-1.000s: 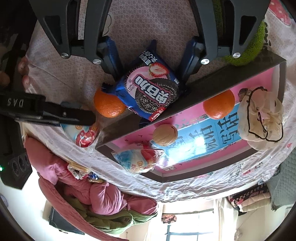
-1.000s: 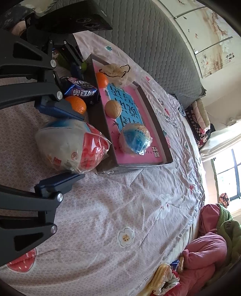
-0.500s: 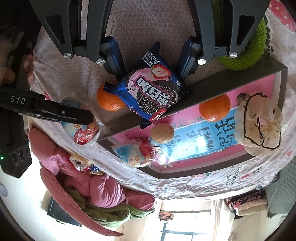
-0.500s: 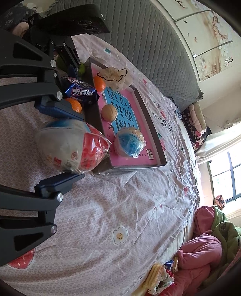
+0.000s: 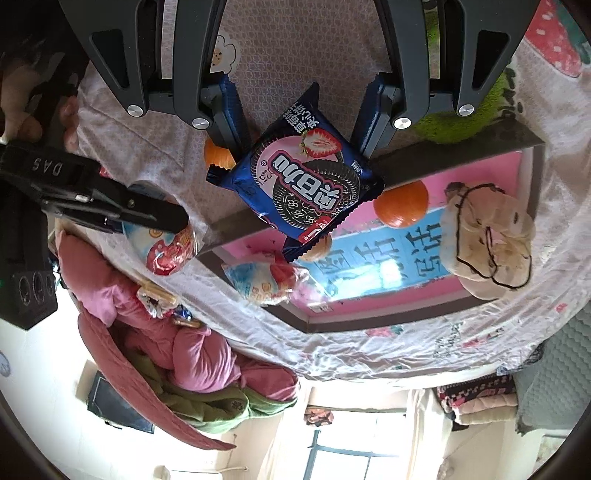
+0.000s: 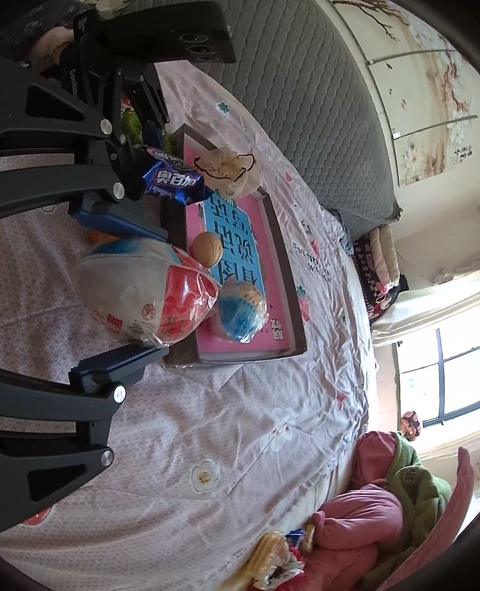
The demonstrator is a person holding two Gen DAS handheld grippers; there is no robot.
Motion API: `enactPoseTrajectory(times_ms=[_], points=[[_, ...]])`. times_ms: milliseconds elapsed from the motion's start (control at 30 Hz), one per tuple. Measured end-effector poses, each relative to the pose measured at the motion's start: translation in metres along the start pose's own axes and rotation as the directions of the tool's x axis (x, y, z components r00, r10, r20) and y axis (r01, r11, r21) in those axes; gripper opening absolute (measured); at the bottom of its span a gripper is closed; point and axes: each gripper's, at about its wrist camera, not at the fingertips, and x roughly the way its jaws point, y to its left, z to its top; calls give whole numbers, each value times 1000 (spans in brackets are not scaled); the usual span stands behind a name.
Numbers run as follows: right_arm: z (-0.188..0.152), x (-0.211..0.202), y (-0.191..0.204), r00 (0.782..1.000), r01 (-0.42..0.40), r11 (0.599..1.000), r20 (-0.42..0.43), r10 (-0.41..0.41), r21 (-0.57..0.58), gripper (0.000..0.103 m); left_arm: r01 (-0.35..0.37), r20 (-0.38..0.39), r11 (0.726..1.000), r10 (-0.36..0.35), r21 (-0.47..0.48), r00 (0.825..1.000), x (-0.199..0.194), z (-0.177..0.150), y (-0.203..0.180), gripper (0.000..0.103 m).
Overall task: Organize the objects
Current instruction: 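Close the left gripper on the cookie packet while the right gripper closes on the wrapped egg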
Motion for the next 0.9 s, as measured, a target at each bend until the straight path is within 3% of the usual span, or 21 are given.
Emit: enactPoseTrajectory(times_ms=[900], points=[[14,-27,37,991,26,990,135,-7,-136,54,-106,135,991,115,-77,984,-59,22,24,54]])
